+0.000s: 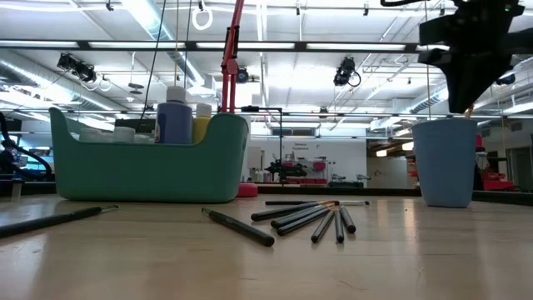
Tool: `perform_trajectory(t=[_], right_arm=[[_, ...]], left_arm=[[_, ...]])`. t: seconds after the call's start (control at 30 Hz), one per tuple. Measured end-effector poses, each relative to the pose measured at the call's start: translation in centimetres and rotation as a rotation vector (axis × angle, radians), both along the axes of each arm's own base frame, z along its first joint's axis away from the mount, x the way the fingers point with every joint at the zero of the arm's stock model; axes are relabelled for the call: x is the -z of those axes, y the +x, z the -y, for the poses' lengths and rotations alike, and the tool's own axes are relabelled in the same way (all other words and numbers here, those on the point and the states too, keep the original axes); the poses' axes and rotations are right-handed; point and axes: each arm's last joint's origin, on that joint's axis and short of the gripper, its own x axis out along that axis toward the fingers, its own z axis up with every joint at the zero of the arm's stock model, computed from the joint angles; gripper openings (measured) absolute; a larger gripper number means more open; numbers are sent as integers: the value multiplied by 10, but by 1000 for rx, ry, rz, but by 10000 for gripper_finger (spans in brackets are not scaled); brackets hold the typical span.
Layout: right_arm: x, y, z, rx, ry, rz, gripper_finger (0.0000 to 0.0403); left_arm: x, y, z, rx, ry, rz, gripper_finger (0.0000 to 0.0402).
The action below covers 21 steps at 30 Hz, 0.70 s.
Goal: Pick & Place Paint Supplies
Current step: Put the black gold paint brush into the blue cup, then put the black silver paint brush into the blue cup
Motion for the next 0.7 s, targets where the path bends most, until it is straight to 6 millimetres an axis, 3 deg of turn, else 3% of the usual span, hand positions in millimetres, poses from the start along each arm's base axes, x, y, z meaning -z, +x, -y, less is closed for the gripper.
perform_trajectory(t=[0.2, 0.37, 0.6, 0.7], right_arm=[[-3, 4, 1, 16, -57, 51, 86], [-27, 11, 0, 23, -54, 164, 130], [-63, 51, -13, -70, 188, 656, 177], [-64, 70, -21, -194, 305, 813, 180]], left_arm=[[0, 0, 0, 0, 0, 0, 82], [0, 0, 0, 0, 0, 0, 82], [0, 0, -1, -3, 0, 0, 82], [0, 1, -1, -5, 0, 0, 82]])
